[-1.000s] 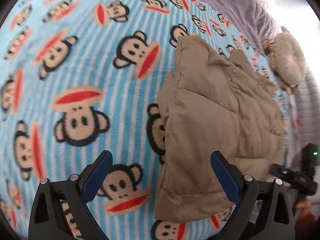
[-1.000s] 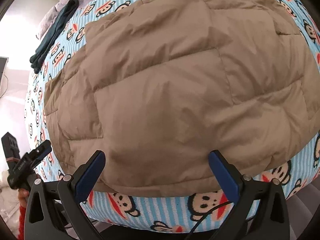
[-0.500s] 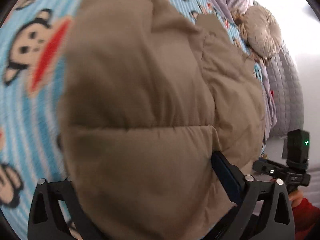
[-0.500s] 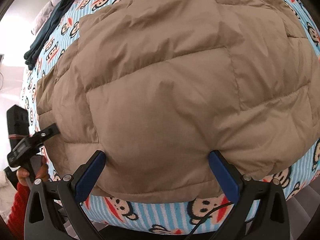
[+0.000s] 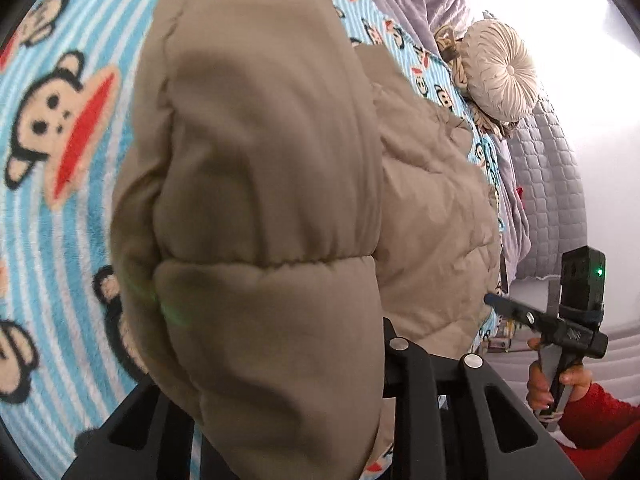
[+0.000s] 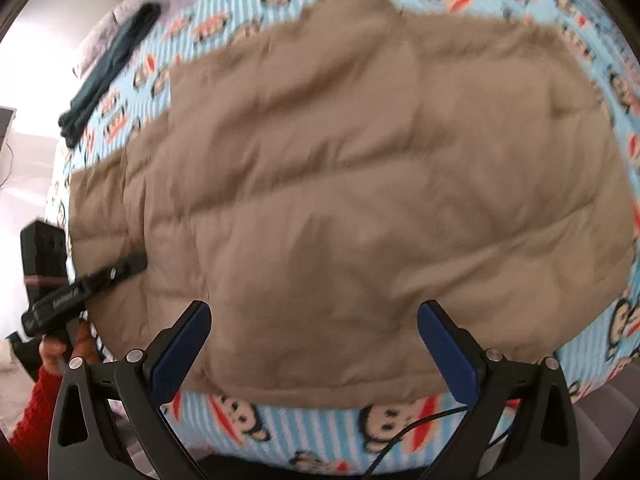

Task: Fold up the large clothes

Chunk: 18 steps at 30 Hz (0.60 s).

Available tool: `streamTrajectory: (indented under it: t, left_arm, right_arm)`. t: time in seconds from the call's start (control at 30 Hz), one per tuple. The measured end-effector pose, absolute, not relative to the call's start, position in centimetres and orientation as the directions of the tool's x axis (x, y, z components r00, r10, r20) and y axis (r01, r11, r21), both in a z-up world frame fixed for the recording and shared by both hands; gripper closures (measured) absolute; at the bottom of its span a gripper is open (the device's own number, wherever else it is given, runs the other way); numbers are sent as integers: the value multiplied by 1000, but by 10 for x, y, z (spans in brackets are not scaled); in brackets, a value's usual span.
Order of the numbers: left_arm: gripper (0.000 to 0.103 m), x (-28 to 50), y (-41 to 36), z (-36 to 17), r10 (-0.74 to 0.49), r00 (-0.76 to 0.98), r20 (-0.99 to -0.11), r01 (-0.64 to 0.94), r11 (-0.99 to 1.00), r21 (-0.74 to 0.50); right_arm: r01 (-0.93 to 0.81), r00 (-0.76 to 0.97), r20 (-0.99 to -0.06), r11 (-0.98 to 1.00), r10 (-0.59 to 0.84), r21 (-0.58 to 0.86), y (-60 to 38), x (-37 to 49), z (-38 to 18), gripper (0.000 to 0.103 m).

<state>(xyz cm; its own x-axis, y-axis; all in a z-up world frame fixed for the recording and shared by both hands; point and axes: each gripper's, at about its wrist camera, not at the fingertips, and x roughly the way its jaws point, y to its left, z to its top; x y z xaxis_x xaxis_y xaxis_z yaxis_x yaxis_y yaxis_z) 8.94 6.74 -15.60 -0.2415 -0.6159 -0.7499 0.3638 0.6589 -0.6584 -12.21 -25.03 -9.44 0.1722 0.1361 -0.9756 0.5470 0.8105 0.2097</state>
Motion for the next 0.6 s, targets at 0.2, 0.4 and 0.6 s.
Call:
streamTrajectory:
  t: [0.2, 0.4, 0.6]
  left_arm:
    - [77, 81, 65, -113, -583, -184, -792, 369, 705, -605]
    - [77, 47, 27, -29, -539, -73, -839, 417, 748, -516]
    - [77, -4, -58, 34, -492, -31, -870, 501, 746, -439]
  right_arm:
    - [494, 263, -952, 826, 155, 271, -268, -105, -101, 86]
    - [401, 280, -944, 871, 176, 282, -273, -71, -131, 87]
    - [431, 306, -898, 795, 317, 427, -301, -59, -159, 91]
